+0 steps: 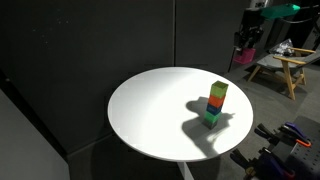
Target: Put the pink block on the table
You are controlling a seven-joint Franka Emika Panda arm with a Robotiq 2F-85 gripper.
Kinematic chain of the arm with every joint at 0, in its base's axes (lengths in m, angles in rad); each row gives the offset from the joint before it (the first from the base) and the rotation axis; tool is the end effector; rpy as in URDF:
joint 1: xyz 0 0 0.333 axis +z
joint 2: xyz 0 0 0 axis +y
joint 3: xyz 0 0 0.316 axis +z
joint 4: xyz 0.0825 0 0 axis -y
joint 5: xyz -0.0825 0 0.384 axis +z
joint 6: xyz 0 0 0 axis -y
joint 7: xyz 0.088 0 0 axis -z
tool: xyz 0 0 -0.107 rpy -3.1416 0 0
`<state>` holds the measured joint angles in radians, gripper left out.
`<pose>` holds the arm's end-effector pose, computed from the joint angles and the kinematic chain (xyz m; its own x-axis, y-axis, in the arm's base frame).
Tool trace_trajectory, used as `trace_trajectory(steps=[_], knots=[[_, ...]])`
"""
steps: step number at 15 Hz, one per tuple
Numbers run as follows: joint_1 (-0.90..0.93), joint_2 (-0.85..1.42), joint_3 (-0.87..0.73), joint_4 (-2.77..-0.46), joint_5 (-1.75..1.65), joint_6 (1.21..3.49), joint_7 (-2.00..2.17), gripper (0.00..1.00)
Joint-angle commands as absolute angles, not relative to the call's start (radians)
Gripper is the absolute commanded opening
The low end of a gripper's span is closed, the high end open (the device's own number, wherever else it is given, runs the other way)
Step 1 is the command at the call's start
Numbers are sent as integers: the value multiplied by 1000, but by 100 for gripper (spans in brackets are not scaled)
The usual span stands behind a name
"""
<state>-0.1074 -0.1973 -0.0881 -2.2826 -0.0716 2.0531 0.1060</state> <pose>0.4685 -0.0976 0.4318 0.9645 -0.2627 -0.0284 -0.2612 -0.9641 0.0483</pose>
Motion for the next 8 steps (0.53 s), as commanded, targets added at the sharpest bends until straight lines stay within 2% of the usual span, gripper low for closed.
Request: trace_trajectory(steps=[1,8], knots=[[-123,-167,-113,-2266,-74,2078,59,28],[-131,-104,-151,-2276,-66,2179,-76,28]])
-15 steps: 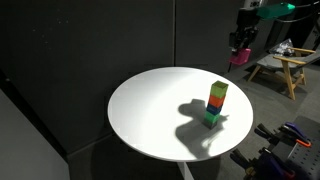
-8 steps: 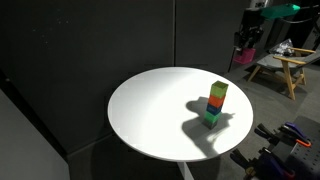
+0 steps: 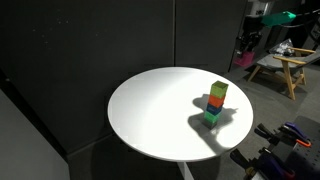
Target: Put the pink block on the table
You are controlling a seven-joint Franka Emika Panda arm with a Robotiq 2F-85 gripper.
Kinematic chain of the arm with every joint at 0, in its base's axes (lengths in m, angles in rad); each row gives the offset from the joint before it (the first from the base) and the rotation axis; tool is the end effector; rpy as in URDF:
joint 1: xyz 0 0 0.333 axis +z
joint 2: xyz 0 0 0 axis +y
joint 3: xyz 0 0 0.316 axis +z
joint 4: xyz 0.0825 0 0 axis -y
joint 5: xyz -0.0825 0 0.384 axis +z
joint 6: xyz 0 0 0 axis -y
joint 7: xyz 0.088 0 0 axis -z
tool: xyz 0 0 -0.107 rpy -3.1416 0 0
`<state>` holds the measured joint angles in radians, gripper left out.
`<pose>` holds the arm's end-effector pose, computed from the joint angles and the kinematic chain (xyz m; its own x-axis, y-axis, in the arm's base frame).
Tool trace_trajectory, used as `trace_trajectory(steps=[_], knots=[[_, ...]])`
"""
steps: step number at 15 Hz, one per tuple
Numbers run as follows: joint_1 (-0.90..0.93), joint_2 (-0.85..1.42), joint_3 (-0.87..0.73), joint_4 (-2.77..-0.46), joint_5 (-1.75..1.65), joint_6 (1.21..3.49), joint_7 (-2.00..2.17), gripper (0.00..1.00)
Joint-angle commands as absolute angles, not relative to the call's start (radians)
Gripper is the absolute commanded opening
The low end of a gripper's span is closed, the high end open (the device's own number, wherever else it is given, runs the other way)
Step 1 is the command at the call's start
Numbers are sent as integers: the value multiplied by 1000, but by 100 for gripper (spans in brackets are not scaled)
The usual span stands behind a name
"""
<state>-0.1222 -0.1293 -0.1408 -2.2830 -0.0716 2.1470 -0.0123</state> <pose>0.4765 -0.1322 0.4063 0.9779 -0.2088 -0.0089 -0.2083 -0.9772 0.0415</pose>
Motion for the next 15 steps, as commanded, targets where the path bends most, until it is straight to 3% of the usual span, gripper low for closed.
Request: trace_trajectory(steps=[1,15], knots=[[-132,-94,-154,-2276,-65,2189,-88,28],[-135,17,-156,-2294,-84,2252,-131,28]])
